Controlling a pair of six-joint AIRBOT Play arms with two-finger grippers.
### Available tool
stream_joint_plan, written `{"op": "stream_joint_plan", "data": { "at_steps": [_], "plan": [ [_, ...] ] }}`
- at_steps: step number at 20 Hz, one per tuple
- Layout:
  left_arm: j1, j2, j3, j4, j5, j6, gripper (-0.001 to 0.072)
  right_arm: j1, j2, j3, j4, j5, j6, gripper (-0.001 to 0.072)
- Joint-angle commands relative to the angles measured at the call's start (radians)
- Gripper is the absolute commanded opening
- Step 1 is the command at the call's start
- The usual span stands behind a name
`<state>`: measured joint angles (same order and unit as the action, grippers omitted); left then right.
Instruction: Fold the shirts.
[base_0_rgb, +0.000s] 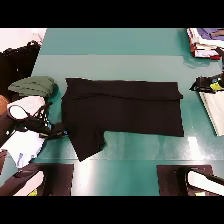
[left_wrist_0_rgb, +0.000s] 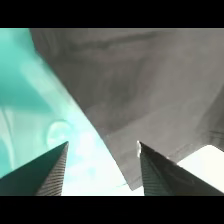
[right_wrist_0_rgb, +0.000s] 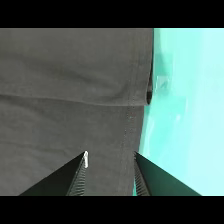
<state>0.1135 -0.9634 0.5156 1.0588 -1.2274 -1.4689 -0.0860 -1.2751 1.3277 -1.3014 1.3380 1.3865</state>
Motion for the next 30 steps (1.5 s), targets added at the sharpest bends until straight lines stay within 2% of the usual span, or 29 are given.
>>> {"op": "stream_joint_plan", "data": {
  "at_steps": [1,4,7,8,9,10,13,17,18,19,22,24,25,29,30],
  "plan": [
    [0.001,0.035,-0.102,-0.056,0.081,0.002,0.0501,-0.001,0.003,0.0,0.002,0.021,0.001,0.0351],
    [-0.021,0.035,-0.118,-0.137,0.162,0.033,0.05,-0.001,0.003,0.0,0.002,0.027,0.001,0.035],
    [-0.124,0.035,-0.118,-0.156,0.261,0.019,0.0499,-0.001,0.003,0.0,0.035,0.037,0.0,0.035],
    [-0.155,0.035,-0.118,-0.155,0.28,-0.001,0.0411,-0.001,0.003,0.0,0.034,0.051,0.0,0.035],
    [-0.166,0.035,-0.116,-0.155,0.282,0.0,0.0138,-0.002,0.003,-0.001,0.026,0.073,-0.002,0.035],
    [-0.166,0.035,-0.112,-0.155,0.275,0.002,0.0028,-0.005,0.003,-0.002,0.013,0.097,-0.008,0.035],
    [-0.166,0.035,-0.058,-0.154,0.204,0.003,0.0021,-0.055,0.027,-0.059,0.018,0.132,-0.01,0.035],
    [-0.166,0.035,0.029,-0.153,0.17,0.029,0.0021,-0.192,0.134,-0.35,0.019,0.117,-0.015,0.0364],
    [-0.166,0.035,0.039,-0.154,0.173,0.029,0.0021,-0.237,0.156,-0.436,0.019,0.114,-0.026,0.051],
    [-0.166,0.035,0.043,-0.154,0.177,0.029,0.0021,-0.278,0.166,-0.511,0.026,0.111,-0.026,0.0565],
    [-0.166,0.035,0.043,-0.154,0.179,0.029,0.0021,-0.392,0.173,-0.701,0.128,0.058,-0.081,0.0535],
    [-0.166,0.035,0.043,-0.154,0.179,0.028,0.0021,-0.432,0.173,-0.772,0.212,0.004,-0.124,0.0446],
    [-0.166,0.035,0.043,-0.154,0.178,0.029,0.0021,-0.439,0.173,-0.794,0.245,-0.023,-0.133,0.0442],
    [-0.166,0.035,0.043,-0.154,0.176,0.029,0.0021,-0.386,0.173,-0.812,0.262,-0.084,-0.139,0.0426],
    [-0.166,0.035,0.043,-0.154,0.179,0.029,0.0021,-0.367,0.173,-0.812,0.262,-0.095,-0.139,0.0371]
  ]
}}
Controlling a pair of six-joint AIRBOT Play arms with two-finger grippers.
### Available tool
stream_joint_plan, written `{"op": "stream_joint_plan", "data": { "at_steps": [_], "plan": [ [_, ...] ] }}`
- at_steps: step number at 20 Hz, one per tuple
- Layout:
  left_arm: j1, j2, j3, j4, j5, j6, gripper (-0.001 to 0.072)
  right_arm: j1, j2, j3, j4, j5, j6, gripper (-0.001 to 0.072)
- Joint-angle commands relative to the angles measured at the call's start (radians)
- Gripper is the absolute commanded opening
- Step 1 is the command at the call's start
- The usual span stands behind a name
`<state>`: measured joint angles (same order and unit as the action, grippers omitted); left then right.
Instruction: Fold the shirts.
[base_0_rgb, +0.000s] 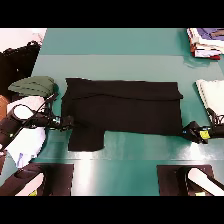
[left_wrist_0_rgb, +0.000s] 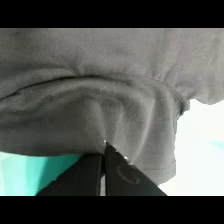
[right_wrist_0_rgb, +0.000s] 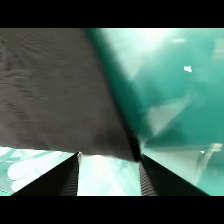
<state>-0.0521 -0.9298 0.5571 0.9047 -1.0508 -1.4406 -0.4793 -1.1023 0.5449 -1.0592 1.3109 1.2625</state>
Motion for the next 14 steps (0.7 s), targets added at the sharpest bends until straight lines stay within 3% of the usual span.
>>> {"op": "stream_joint_plan", "data": {
  "at_steps": [1,3,4,10,14],
  "plan": [
    [0.0,0.001,0.001,0.001,0.002,0.0,0.0021,0.043,0.0,-0.029,0.019,-0.082,-0.015,0.0286],
    [0.0,0.001,0.002,0.005,-0.008,0.0,0.002,0.074,0.0,-0.027,0.016,-0.094,-0.016,0.0077],
    [0.0,0.002,0.008,0.021,-0.031,0.0,0.0019,0.084,0.0,-0.018,0.009,-0.083,-0.026,0.0016],
    [0.0,0.218,0.034,0.192,-0.271,-0.106,0.0018,0.081,0.091,0.124,-0.114,0.14,-0.041,0.0015],
    [0.0,0.333,0.037,0.076,-0.488,-0.135,0.0019,0.081,0.273,0.133,-0.236,0.255,-0.017,0.0014]
  ]
}}
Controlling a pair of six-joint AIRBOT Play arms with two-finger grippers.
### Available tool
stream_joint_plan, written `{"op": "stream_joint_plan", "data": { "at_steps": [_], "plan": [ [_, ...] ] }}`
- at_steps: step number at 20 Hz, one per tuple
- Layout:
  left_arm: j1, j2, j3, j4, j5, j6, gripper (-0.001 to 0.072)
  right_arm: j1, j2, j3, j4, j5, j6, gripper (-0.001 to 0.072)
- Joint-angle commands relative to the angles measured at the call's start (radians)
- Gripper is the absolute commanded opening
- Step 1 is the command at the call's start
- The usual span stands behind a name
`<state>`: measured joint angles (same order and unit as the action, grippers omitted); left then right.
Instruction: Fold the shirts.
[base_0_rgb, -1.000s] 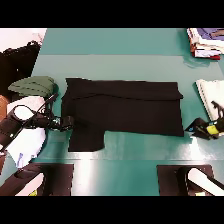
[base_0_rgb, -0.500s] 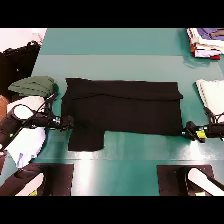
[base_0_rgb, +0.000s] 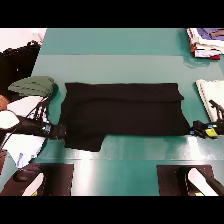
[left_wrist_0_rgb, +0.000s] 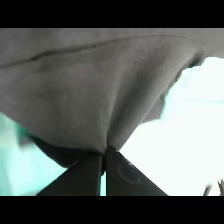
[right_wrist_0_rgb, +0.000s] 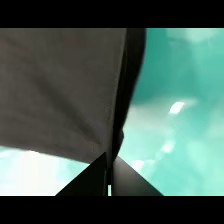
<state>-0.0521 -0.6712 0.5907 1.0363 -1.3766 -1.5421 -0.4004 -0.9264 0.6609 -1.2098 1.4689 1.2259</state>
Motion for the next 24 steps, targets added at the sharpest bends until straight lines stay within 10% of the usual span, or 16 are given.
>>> {"op": "stream_joint_plan", "data": {
  "at_steps": [1,20,22,24],
  "plan": [
    [0.0,0.071,0.021,-0.087,-0.179,-0.034,0.0019,0.002,0.127,0.019,-0.082,0.102,0.043,0.0014],
    [0.0,-0.613,0.409,0.128,0.543,-0.031,0.0024,0.338,-0.661,0.805,0.008,-0.088,0.143,0.0079],
    [0.0,-0.617,0.409,0.125,0.551,-0.033,0.0387,0.338,-0.715,0.851,0.06,-0.086,0.142,0.0447],
    [0.0,-0.616,0.429,0.13,0.523,-0.029,0.047,0.328,-0.736,0.875,0.076,-0.07,0.127,0.0452]
  ]
}}
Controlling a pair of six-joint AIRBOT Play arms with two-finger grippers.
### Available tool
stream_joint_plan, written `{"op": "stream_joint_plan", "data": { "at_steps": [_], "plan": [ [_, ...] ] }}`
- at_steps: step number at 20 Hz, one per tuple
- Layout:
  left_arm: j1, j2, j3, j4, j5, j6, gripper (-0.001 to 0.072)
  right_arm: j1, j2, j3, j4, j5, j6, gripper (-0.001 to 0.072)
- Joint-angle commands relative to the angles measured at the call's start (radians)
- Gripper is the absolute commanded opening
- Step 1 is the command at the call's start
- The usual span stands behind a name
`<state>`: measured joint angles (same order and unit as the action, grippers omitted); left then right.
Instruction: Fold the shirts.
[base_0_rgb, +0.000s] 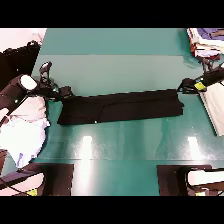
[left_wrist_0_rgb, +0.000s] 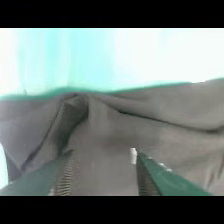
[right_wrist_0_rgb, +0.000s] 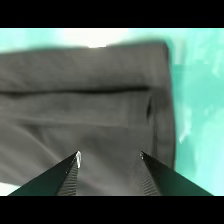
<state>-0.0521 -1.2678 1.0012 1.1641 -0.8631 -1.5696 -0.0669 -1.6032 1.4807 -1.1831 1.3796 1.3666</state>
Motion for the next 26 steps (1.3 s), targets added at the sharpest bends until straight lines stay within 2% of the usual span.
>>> {"op": "stream_joint_plan", "data": {
  "at_steps": [1,4,5,6,8,10,14,19,21,23,24,26],
  "plan": [
    [0.002,-0.019,0.043,0.006,-0.031,-0.001,0.047,-0.017,-0.059,0.056,0.051,0.034,-0.03,0.0452],
    [0.002,-0.011,0.136,0.014,-0.188,0.049,0.0463,-0.082,-0.058,0.055,0.06,0.133,-0.061,0.0452],
    [0.002,-0.009,0.158,0.012,-0.227,0.061,0.0279,-0.114,-0.058,0.055,0.061,0.163,-0.08,0.0452],
    [0.002,-0.008,0.172,0.009,-0.254,0.071,0.0049,-0.147,-0.058,0.055,0.067,0.183,-0.097,0.0452],
    [0.002,-0.006,0.172,-0.02,-0.259,0.084,0.0022,-0.201,-0.058,0.045,0.071,0.193,-0.1,0.0456],
    [-0.003,-0.006,0.171,-0.053,-0.257,0.084,0.0022,-0.258,-0.063,-0.017,0.129,0.178,-0.105,0.0584],
    [-0.071,-0.01,0.165,-0.058,-0.206,0.081,0.0021,-0.304,-0.126,-0.172,0.279,0.126,-0.172,0.0583],
    [-0.18,-0.052,0.166,-0.079,-0.148,0.02,0.0021,-0.224,-0.198,-0.223,0.402,0.056,-0.229,0.0568],
    [-0.227,-0.085,0.167,-0.115,-0.131,0.02,0.0021,-0.183,-0.206,-0.209,0.402,0.032,-0.256,0.0377],
    [-0.269,-0.132,0.179,-0.167,-0.097,0.021,0.0021,-0.158,-0.203,-0.18,0.404,0.05,-0.289,0.0062],
    [-0.288,-0.162,0.194,-0.186,-0.086,0.021,0.0021,-0.151,-0.195,-0.158,0.405,0.074,-0.295,0.0015],
    [-0.331,-0.236,0.247,-0.204,-0.073,0.021,0.0021,-0.14,-0.157,-0.109,0.406,0.128,-0.293,0.0015]
  ]
}}
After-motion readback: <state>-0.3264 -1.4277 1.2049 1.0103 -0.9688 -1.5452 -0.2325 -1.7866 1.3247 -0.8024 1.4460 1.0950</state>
